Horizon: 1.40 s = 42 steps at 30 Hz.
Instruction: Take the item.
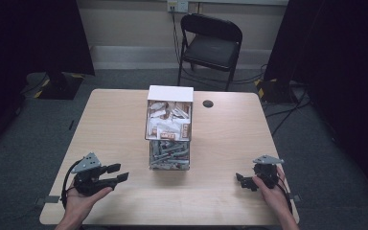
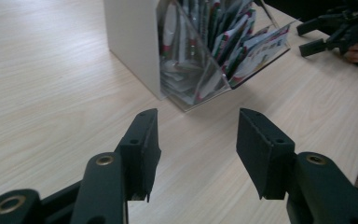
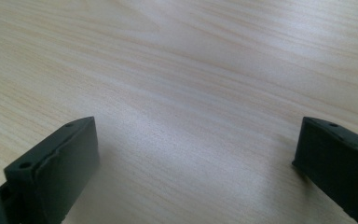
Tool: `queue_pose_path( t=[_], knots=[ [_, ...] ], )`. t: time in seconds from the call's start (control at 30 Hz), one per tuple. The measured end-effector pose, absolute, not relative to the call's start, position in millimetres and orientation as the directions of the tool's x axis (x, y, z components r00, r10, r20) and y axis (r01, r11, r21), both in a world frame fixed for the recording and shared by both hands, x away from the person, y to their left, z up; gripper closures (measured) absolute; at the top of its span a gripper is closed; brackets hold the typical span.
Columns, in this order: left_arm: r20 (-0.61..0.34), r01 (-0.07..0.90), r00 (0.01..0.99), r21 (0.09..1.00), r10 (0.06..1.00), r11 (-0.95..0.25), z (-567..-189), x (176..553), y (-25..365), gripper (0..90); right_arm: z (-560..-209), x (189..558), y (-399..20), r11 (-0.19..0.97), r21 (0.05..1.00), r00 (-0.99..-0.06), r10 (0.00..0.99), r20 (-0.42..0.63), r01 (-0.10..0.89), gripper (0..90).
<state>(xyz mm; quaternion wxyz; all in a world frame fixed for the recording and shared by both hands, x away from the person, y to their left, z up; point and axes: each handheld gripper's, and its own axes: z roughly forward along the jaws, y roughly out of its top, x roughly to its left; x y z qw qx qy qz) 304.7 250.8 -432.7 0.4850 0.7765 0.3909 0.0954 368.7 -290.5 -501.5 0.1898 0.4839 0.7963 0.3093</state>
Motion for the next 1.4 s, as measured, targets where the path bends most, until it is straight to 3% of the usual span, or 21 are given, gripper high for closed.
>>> queue_pose_path(
  t=[1.4],
  knots=[
    [-0.227,0.430,0.803,0.860,0.551,-0.273,-420,338,172,66.2,-501,369,-291,0.341,0.676,-0.460,0.888,-0.003,0.654,0.0]
  ],
)
